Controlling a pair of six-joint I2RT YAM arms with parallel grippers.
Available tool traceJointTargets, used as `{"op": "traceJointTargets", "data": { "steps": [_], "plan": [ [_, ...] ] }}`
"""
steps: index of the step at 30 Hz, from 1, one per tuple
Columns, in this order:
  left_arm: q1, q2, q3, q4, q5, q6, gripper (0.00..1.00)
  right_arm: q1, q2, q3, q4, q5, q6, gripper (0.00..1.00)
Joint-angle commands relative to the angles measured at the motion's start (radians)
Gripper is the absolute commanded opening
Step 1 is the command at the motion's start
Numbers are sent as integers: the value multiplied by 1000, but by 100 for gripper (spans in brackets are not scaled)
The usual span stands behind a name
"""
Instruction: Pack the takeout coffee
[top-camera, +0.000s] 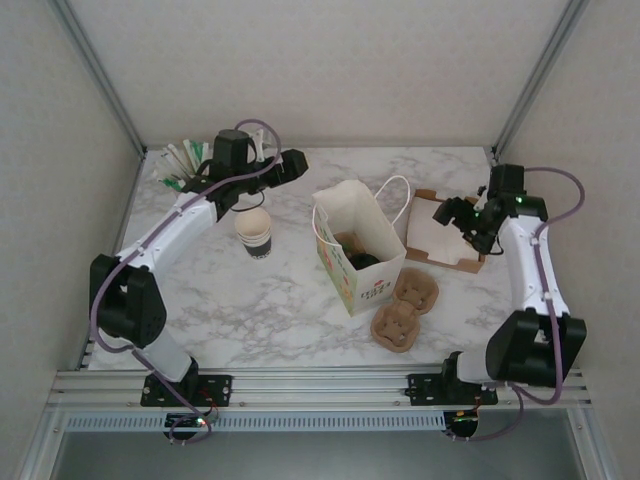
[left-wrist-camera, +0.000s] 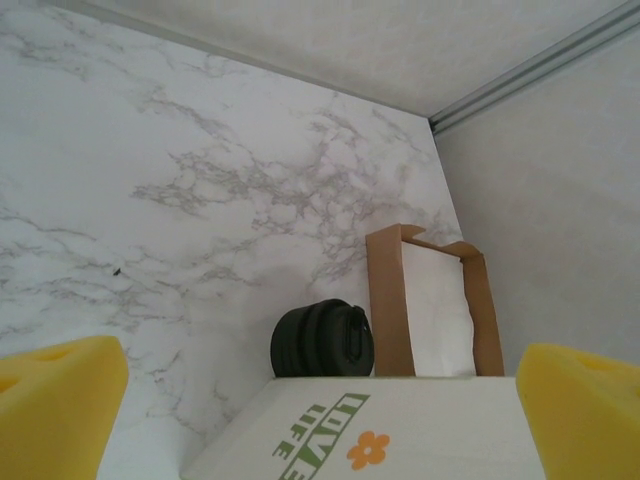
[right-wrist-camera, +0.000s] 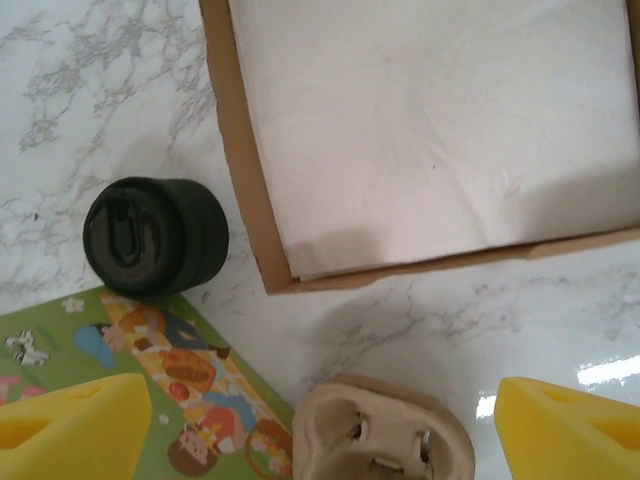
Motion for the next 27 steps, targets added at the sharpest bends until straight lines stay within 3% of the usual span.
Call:
{"op": "traceJointTargets", "data": {
  "steps": [1, 12, 15, 27],
  "plan": [
    [5, 42, -10, 116, 3, 7, 100, 22, 79, 65, 14, 38, -30, 88],
    [-9, 149, 24, 160, 0, 48, 100, 69, 333, 207, -38, 195, -85, 79],
    [-12, 160, 27, 159, -1, 55, 100, 69, 397, 250, -56, 208, -103, 73],
    [-15, 170, 28, 164, 2, 68, 100, 69, 617, 413, -95, 212, -145, 71]
  ]
}}
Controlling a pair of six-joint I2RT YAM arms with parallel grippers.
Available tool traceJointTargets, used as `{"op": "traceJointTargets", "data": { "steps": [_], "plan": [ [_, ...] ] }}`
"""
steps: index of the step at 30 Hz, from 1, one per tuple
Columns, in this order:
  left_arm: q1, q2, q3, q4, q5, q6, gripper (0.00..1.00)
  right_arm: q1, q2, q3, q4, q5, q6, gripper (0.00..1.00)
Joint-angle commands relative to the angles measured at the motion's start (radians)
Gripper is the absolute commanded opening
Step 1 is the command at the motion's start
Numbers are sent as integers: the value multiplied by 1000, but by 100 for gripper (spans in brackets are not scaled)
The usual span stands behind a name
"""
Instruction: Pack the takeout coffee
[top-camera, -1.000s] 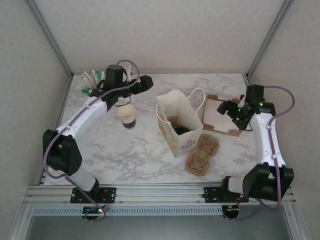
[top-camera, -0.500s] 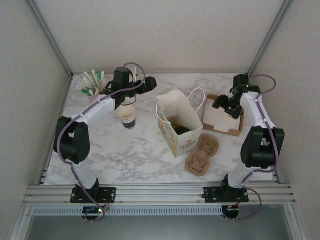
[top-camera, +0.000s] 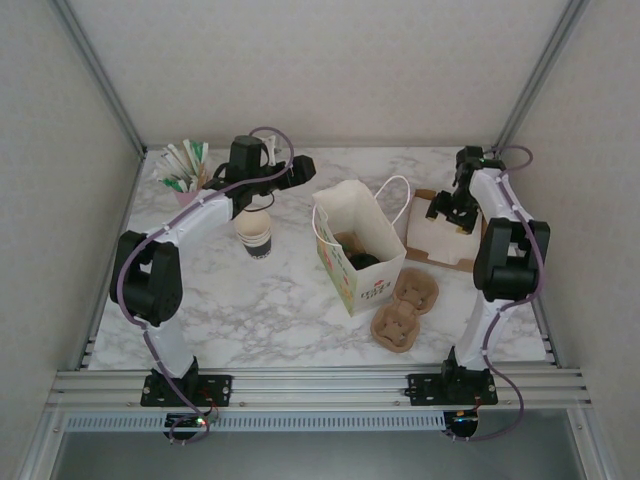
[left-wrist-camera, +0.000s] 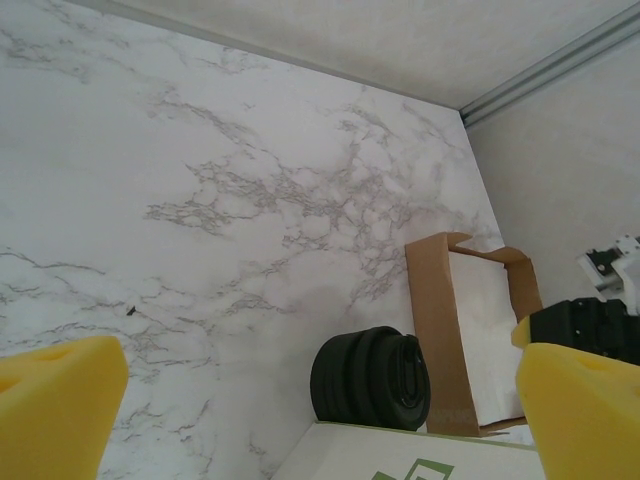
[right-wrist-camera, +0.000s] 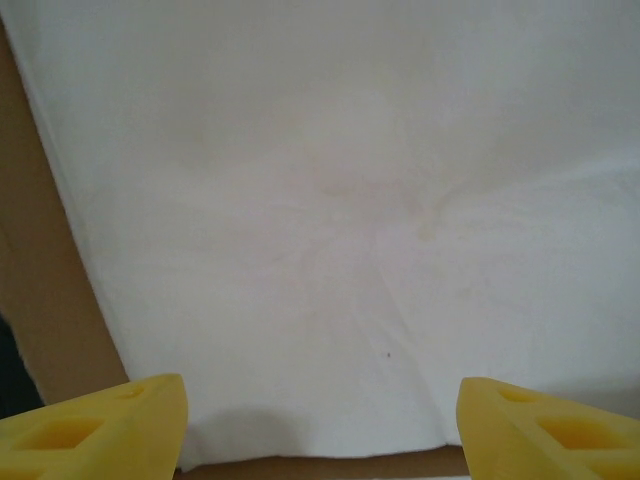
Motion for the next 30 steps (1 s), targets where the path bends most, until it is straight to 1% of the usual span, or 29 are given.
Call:
{"op": "traceJointTargets", "data": {
  "steps": [1, 4, 11, 15, 17, 19, 22, 24, 26, 28, 30],
  "plan": [
    [-7, 17, 29, 35, 3, 22, 100, 3, 69, 80, -48, 7, -27, 71],
    [-10, 17, 31, 34, 1, 23, 100, 1, 128, 108, -61, 10, -32, 71],
    [-18, 17, 29, 29, -2, 27, 100, 2, 260, 105, -71, 49, -37, 72],
    [-20, 17, 31, 26, -3, 29, 100, 1, 295, 97, -57, 48, -40, 71],
    [-22, 13, 32, 22, -5, 30, 100, 3, 281, 79, -44, 43, -34, 66],
    [-24, 10, 31, 20, -8, 31, 100, 1, 259, 69, -38, 39, -33, 64],
    [-25, 9, 29, 20, -8, 33, 100, 1, 228, 71, -43, 38, -34, 57],
    [-26, 9, 29, 19, -9, 32, 100, 3, 215, 78, -48, 37, -34, 55],
    [-28, 9, 29, 19, -9, 32, 100, 1, 202, 80, -48, 32, -34, 50],
    [-28, 10, 30, 19, -9, 33, 100, 3, 195, 80, -48, 33, -32, 49],
    [-29, 9, 30, 18, -9, 33, 100, 1, 187, 77, -48, 27, -33, 45]
  ]
}}
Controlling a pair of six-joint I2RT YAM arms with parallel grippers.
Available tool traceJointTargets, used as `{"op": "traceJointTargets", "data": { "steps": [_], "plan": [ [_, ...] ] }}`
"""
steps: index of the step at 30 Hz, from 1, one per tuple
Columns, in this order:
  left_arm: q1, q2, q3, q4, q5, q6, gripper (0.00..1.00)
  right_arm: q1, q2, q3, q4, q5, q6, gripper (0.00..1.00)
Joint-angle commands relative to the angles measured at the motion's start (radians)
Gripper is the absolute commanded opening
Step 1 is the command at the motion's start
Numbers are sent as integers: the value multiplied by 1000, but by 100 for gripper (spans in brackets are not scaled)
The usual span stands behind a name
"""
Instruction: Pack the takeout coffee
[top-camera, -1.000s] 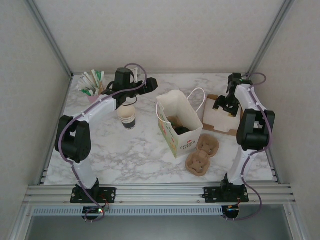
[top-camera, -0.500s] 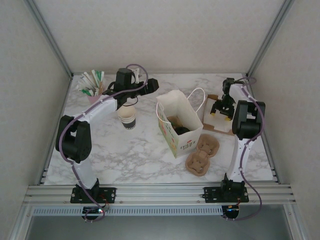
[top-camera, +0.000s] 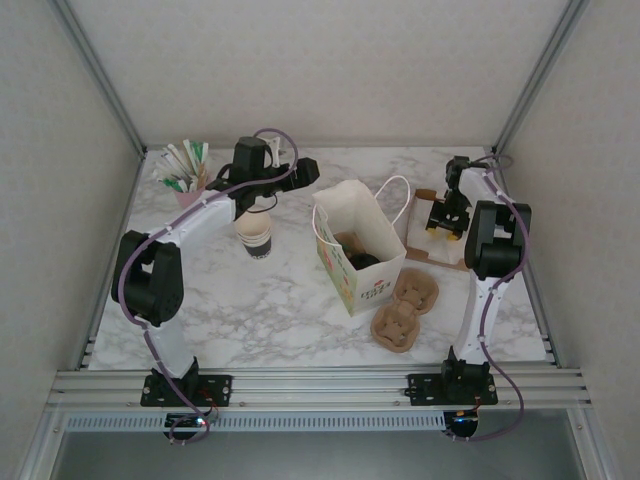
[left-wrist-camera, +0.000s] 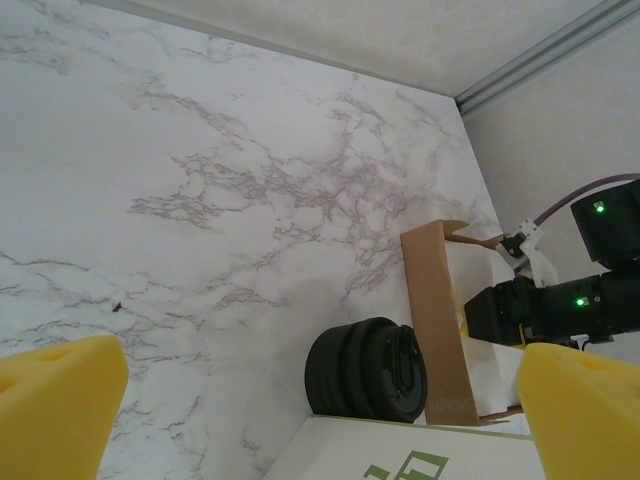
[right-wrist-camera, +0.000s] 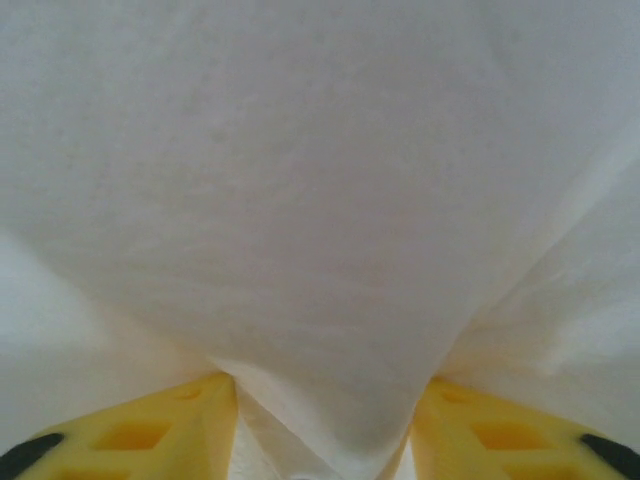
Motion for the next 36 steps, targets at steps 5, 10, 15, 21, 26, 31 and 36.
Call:
{"op": "traceJointTargets", "data": {
  "steps": [5, 10, 15, 21, 26, 31, 36],
  "plan": [
    [-10, 3, 29, 15, -12, 23, 100, 2, -61, -34, -8, 1, 1, 37],
    [-12, 1, 28, 13, -14, 24, 100, 2, -87, -37, -11, 6, 0, 33],
    [-16, -1, 26, 14, -15, 24, 100, 2, -104, -41, -13, 7, -1, 26],
    [-19, -13, 25, 8, -21, 24, 100, 2, -125, -50, -16, 13, 1, 22],
    [-22, -55, 4, 18, -38, 20, 100, 3, -195, -70, -22, 30, 3, 22],
    [-24, -112, -26, 32, -65, 9, 100, 0, -272, -92, -3, 36, 3, 9],
    [-25, -187, -65, 40, -91, -5, 100, 0, -361, -134, 39, 39, 16, 0]
  ]
}}
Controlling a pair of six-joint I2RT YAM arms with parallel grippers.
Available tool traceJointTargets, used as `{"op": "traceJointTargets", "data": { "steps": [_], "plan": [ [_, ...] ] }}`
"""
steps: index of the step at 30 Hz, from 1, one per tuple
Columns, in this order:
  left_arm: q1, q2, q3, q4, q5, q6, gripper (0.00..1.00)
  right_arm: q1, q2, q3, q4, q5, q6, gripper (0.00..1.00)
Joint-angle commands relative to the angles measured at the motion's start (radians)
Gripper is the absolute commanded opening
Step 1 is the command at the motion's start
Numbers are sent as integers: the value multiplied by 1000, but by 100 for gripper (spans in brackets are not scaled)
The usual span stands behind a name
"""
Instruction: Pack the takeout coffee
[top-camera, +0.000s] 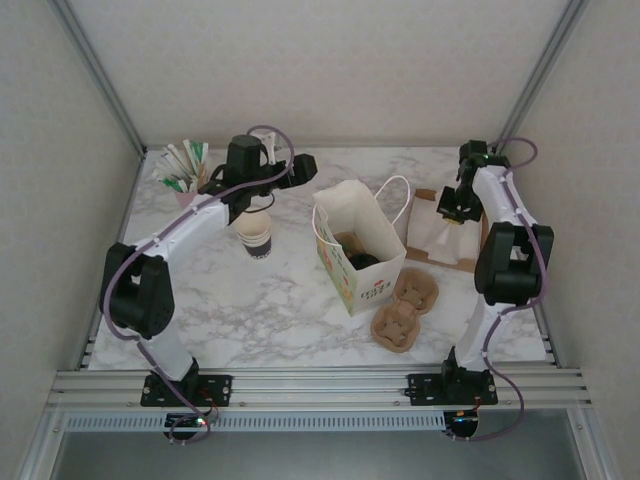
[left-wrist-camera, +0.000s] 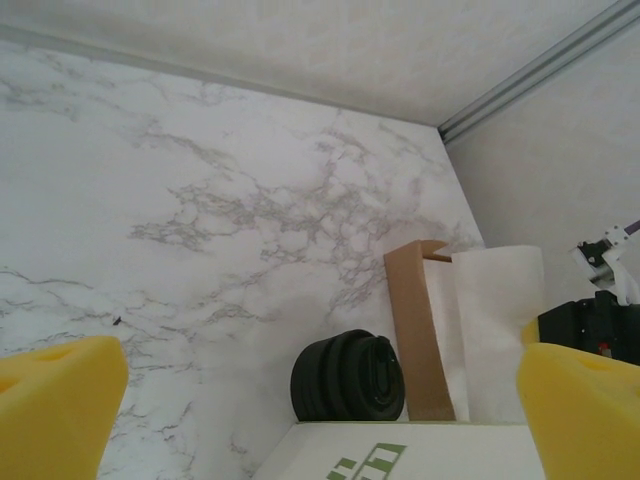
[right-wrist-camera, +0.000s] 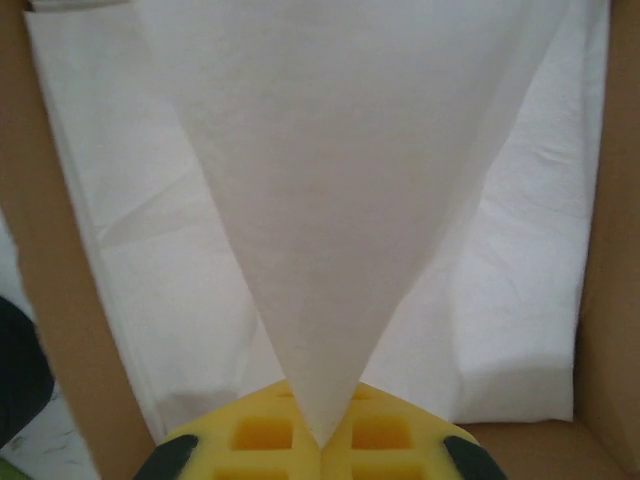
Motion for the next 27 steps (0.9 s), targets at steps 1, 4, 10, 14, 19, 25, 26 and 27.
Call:
{"op": "traceJointTargets", "data": {
  "steps": [1, 4, 10, 14, 19, 25, 26, 27],
  "plan": [
    [-11, -87, -29, 34, -37, -7, 99, 1, -82, -40, 23, 18, 13, 0],
    [-12, -150, -58, 34, -50, -11, 100, 0, -180, -64, 44, 18, 23, 0],
    [-34, -299, -126, 32, -75, -8, 100, 2, -417, -77, 57, -21, 24, 0],
    [-67, -395, -157, 16, -95, 0, 100, 4, -580, -80, 78, -86, 34, 0],
    [-103, -512, -193, -7, -113, 15, 100, 10, -766, -83, 128, -196, 48, 0],
    [-132, -651, -250, -9, -119, 25, 100, 24, -935, -93, 208, -370, 87, 0],
    [-133, -674, -262, -4, -117, 27, 100, 24, -960, -98, 228, -406, 100, 0],
    [-135, -693, -272, 1, -116, 28, 100, 26, -979, -104, 249, -442, 114, 0]
  ]
}}
